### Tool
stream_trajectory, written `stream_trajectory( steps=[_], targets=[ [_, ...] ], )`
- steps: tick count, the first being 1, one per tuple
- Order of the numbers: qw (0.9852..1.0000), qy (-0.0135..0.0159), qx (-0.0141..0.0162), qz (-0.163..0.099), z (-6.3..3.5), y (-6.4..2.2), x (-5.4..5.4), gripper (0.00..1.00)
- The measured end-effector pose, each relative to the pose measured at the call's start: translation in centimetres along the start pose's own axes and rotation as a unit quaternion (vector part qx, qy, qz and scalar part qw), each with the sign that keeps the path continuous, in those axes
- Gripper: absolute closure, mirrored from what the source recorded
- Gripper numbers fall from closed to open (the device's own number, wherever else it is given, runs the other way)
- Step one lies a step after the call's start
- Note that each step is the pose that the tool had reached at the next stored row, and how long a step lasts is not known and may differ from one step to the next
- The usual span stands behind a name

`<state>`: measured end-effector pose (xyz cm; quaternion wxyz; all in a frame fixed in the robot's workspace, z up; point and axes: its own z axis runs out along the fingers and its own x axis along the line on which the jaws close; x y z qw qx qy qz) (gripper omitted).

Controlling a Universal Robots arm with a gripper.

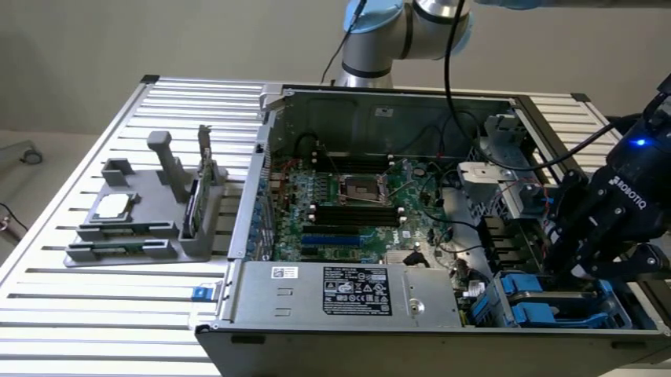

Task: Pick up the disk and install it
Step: 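Insert the second disk wire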

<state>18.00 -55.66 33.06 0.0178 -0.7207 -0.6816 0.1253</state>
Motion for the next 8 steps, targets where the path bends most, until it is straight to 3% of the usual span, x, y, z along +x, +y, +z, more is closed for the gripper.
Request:
stream_trajectory(
  steps=[8],
  targets=[
    [1.0, -0.0005, 0.0039, -0.001, -1.6, -0.43, -0.3, 0.46]
  ],
)
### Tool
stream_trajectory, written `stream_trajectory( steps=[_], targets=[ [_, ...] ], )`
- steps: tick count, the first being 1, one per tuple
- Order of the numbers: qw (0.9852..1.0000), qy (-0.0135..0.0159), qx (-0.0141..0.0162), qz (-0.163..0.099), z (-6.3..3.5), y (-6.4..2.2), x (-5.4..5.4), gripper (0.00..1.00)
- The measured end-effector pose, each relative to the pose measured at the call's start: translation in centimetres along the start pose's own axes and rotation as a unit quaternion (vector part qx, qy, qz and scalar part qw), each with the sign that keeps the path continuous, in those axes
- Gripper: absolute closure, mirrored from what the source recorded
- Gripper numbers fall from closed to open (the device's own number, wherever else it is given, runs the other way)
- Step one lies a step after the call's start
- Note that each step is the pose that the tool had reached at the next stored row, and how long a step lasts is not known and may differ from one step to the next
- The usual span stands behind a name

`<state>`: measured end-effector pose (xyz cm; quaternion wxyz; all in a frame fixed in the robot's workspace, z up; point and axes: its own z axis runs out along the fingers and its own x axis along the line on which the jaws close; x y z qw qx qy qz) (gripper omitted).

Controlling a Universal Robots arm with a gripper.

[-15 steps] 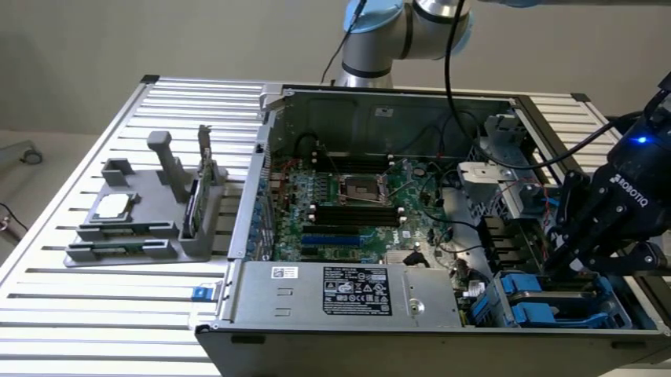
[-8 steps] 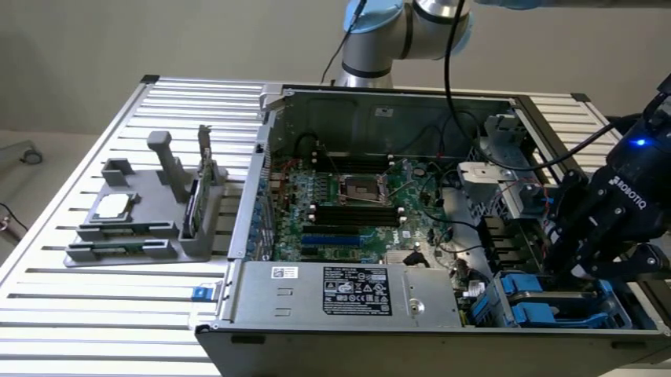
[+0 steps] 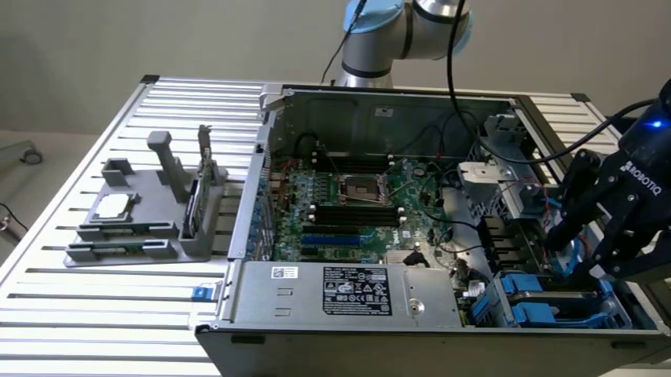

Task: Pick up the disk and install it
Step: 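Insert the second disk wire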

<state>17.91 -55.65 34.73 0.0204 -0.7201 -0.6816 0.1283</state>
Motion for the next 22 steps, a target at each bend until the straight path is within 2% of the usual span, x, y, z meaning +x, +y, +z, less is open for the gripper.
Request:
stream_trajectory(
  steps=[4, 11, 12, 13, 14, 15, 19, 21, 22],
  targets=[
    [1.0, 0.0, 0.0008, 0.0, -0.33, -0.73, -0.1, 0.46],
    [1.0, -0.0001, 0.0012, 0.0, -0.71, -2.76, -0.3, 0.48],
    [1.0, -0.0001, 0.0012, 0.0, -0.77, -3.04, -0.3, 0.55],
    [1.0, -0.0002, 0.0013, 0.0, -0.83, -3.31, -0.4, 0.55],
    [1.0, -0.0002, 0.0013, 0.0, -0.91, -3.59, -0.4, 0.61],
    [1.0, -0.0001, 0.0013, 0.0, -0.98, -3.85, -0.4, 0.61],
    [1.0, 0.0, 0.0014, 0.0, -1.25, -4.84, -0.5, 0.84],
    [1.0, 0.0, 0.0014, 0.0, -1.27, -5.15, -0.6, 0.84],
    [1.0, -0.0001, 0.0014, 0.0, -1.27, -5.18, -0.6, 0.89]
  ],
)
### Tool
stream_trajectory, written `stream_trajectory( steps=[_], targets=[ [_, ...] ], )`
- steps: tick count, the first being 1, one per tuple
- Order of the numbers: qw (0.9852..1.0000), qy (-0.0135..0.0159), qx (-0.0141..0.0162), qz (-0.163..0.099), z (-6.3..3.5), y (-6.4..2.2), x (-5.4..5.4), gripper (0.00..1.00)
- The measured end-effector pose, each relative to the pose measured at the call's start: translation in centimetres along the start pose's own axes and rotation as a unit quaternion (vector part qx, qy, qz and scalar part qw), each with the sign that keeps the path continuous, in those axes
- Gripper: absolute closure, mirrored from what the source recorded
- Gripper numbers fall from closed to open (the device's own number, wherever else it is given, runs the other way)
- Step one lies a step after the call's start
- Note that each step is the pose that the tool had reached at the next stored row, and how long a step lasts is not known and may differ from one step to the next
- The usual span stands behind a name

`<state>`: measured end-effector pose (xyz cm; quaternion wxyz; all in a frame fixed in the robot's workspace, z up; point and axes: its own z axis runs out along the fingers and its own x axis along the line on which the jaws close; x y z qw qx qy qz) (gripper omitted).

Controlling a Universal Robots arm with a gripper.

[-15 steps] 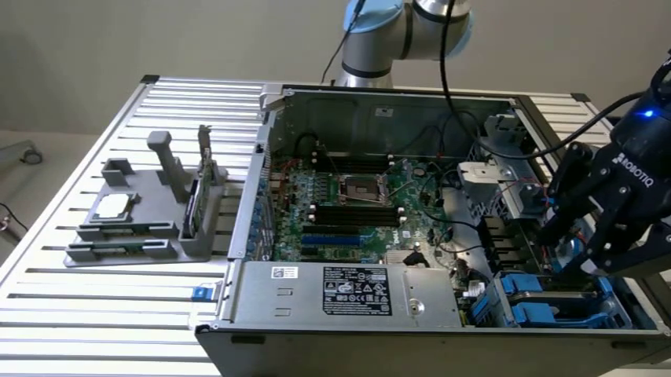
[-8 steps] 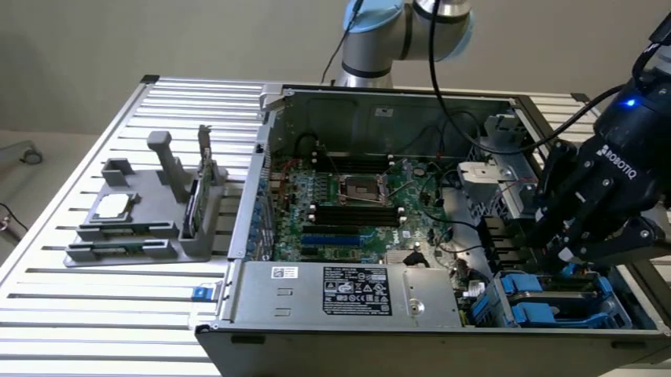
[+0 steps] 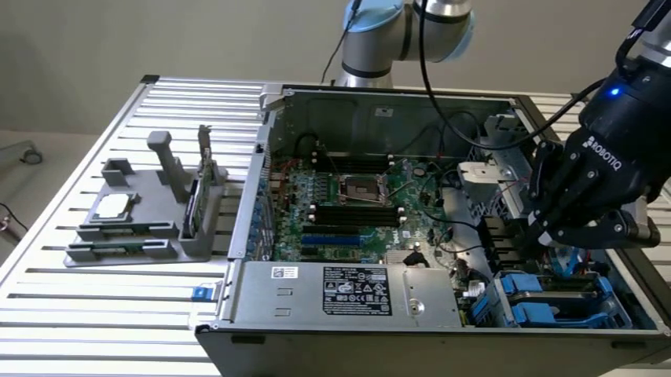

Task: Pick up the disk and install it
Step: 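Insert the second disk wire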

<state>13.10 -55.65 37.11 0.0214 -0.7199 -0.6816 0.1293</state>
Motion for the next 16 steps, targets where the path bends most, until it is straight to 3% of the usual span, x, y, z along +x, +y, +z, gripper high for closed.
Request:
stream_trajectory(
  steps=[16],
  targets=[
    [1.0, 0.0001, -0.0001, 0.0, 0.0, -0.01, 0.0, 0.89]
  ],
)
